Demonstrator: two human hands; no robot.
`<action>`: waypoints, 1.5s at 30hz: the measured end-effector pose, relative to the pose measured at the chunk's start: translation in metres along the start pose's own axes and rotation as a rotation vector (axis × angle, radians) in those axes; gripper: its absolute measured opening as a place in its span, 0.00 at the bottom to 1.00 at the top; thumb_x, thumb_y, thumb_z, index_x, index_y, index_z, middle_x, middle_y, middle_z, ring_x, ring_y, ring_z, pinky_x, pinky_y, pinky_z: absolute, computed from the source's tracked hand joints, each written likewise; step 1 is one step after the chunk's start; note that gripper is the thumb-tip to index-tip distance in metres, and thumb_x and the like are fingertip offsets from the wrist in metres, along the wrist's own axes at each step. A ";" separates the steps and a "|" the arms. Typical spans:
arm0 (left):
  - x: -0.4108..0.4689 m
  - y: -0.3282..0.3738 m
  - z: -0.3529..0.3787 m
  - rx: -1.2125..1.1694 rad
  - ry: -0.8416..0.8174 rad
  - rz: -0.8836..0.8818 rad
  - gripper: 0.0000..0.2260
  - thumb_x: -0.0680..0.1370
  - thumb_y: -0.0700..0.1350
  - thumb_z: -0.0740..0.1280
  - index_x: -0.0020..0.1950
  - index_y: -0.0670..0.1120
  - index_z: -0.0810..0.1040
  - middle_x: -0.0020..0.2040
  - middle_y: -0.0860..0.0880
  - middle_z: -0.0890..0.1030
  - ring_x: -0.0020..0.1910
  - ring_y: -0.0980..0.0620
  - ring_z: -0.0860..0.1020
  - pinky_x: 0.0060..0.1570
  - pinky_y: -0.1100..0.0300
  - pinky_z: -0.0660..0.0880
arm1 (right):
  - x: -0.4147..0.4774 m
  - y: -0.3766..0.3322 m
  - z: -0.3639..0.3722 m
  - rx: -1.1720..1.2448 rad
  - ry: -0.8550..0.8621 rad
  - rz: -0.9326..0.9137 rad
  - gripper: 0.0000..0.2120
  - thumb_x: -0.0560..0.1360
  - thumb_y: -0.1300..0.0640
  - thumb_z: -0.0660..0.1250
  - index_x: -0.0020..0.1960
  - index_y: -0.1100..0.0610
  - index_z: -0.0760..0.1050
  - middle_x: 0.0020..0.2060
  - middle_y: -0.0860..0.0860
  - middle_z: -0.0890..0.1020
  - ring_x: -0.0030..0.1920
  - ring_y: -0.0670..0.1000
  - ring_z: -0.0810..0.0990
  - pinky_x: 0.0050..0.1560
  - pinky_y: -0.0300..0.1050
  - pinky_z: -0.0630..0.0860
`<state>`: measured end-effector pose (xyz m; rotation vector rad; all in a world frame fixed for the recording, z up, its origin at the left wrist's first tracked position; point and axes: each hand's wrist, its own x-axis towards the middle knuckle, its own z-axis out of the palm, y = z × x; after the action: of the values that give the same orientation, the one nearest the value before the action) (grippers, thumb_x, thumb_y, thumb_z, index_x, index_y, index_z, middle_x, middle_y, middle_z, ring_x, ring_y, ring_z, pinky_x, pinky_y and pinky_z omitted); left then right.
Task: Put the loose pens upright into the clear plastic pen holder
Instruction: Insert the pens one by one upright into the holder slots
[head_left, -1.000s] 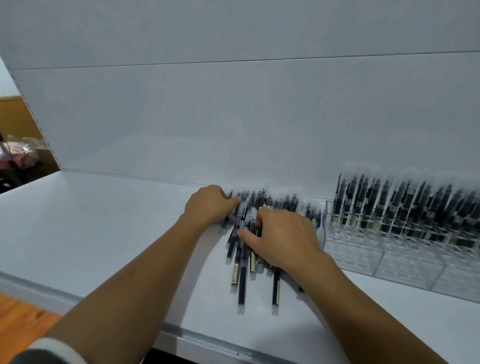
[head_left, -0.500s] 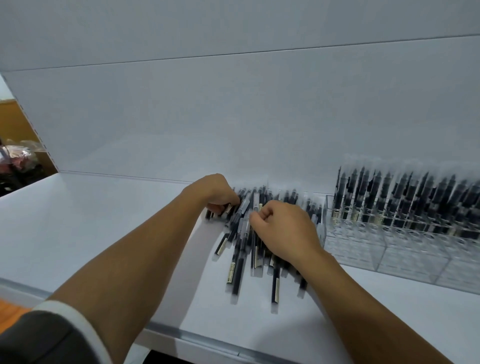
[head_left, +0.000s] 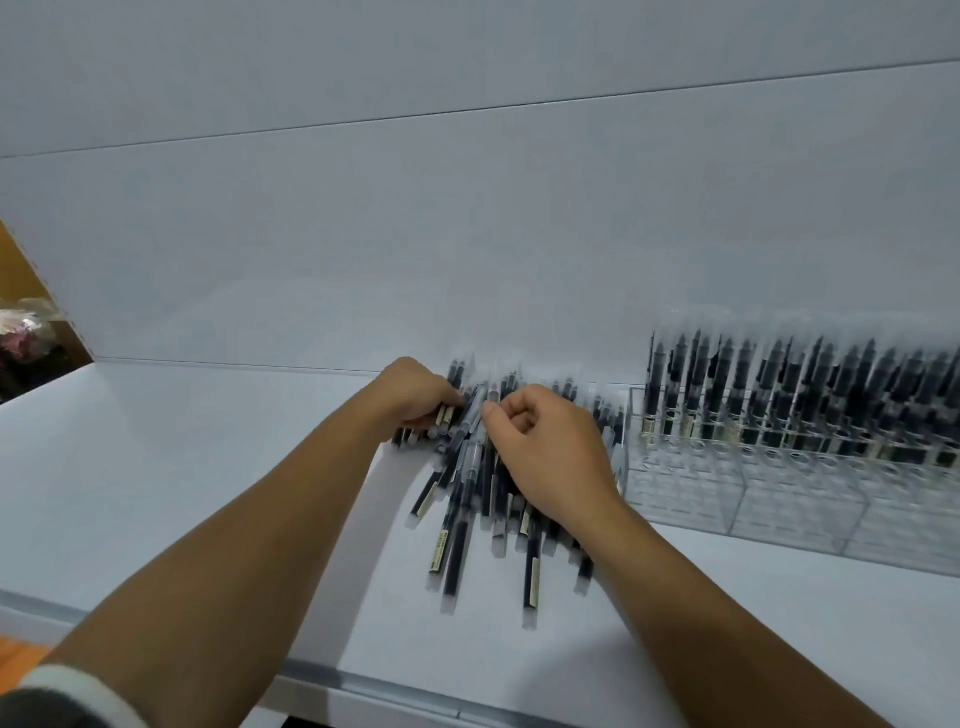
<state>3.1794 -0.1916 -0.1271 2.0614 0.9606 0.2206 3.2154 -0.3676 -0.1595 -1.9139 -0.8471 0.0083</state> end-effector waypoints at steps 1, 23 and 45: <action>-0.003 -0.002 0.000 -0.055 0.010 0.020 0.09 0.74 0.42 0.72 0.38 0.39 0.77 0.28 0.46 0.76 0.23 0.51 0.73 0.31 0.60 0.72 | 0.000 -0.001 0.000 0.010 0.001 -0.001 0.11 0.77 0.43 0.64 0.40 0.47 0.74 0.29 0.44 0.77 0.29 0.40 0.73 0.31 0.35 0.66; -0.082 0.057 0.068 -0.762 -0.072 0.524 0.07 0.77 0.48 0.69 0.54 0.55 0.83 0.47 0.54 0.86 0.46 0.56 0.83 0.40 0.66 0.77 | -0.002 0.006 -0.152 0.198 0.243 -0.116 0.04 0.75 0.52 0.70 0.43 0.49 0.78 0.35 0.54 0.82 0.37 0.54 0.82 0.41 0.50 0.81; -0.084 0.066 0.112 -0.859 -0.191 0.641 0.11 0.71 0.51 0.71 0.52 0.56 0.85 0.49 0.51 0.86 0.50 0.52 0.84 0.49 0.66 0.78 | 0.028 0.047 -0.158 -0.116 0.212 -0.079 0.04 0.74 0.48 0.72 0.45 0.48 0.79 0.37 0.44 0.82 0.40 0.45 0.82 0.46 0.45 0.81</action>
<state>3.2092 -0.3431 -0.1346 1.4644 0.0071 0.6323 3.3184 -0.4889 -0.1080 -1.9468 -0.7920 -0.2920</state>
